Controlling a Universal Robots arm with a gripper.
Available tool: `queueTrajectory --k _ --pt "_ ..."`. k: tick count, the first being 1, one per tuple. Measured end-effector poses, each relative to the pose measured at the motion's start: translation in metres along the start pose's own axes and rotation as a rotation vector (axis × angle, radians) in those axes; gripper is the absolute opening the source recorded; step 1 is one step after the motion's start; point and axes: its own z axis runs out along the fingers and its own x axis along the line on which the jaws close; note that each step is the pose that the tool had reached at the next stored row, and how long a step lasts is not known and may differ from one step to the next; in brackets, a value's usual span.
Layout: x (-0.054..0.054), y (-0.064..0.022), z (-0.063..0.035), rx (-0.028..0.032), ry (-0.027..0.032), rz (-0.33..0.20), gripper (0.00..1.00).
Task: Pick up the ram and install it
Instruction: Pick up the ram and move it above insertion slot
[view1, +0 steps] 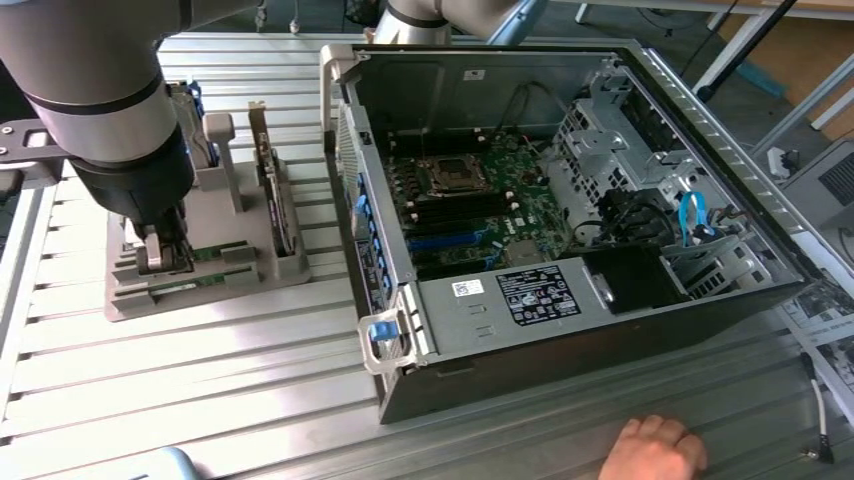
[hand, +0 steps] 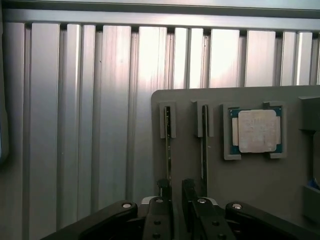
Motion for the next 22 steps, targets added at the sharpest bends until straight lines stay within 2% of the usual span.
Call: queueTrajectory --k 7,13,22 --pt "0.0003 -0.0002 0.0092 0.0000 0.0000 0.000 0.24" --pt "0.0004 -0.0002 0.0096 0.0000 0.0000 0.000 0.24" --pt "0.0072 0.0001 0.0097 0.0000 0.0000 0.000 0.24"
